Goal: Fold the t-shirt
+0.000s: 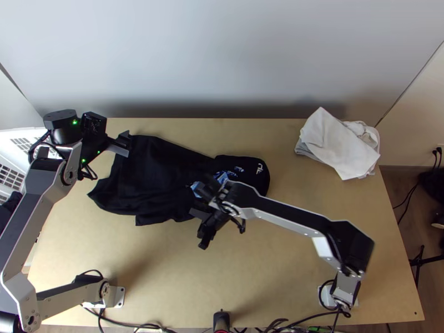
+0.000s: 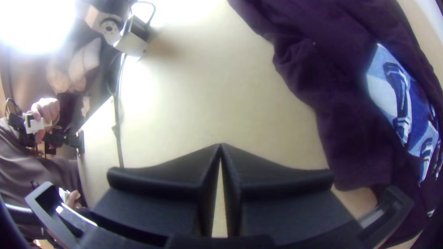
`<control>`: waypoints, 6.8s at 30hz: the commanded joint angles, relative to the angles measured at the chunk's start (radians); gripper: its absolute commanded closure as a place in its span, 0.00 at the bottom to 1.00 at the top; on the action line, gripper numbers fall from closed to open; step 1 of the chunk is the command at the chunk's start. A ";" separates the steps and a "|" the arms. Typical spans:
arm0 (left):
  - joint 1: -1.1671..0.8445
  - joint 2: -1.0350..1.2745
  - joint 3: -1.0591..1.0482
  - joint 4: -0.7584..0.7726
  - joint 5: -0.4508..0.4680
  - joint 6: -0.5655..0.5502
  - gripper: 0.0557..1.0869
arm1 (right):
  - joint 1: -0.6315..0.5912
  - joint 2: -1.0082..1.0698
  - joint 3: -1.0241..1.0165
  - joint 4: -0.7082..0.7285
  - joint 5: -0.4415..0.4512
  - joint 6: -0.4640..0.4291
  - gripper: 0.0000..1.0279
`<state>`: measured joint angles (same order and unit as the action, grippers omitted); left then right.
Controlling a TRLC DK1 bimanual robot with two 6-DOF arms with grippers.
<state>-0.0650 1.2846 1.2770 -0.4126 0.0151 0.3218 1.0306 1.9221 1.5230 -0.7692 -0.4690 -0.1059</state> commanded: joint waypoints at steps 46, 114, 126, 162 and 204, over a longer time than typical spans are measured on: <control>0.050 0.019 -0.028 0.054 0.016 0.010 0.05 | -0.069 -0.025 -0.109 -0.417 -0.235 -0.241 0.97; 0.105 0.501 0.239 -0.726 0.230 -0.121 0.05 | 0.132 -0.221 -0.187 0.034 0.135 -0.100 0.04; 0.119 0.611 0.194 -0.663 0.368 -0.152 0.12 | 0.135 -0.236 -0.179 0.033 0.144 -0.063 0.04; 0.209 0.545 0.341 -0.242 0.760 -0.310 0.97 | 0.062 -0.371 -0.300 0.088 0.254 -0.025 0.04; 0.403 0.717 0.242 0.428 1.020 -0.998 0.97 | -0.722 -0.351 -0.359 0.275 0.081 0.393 0.04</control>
<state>0.3794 2.0541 1.5246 0.0921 1.0359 -0.7460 0.5770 1.4834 1.1412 -0.5056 -0.2371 0.1513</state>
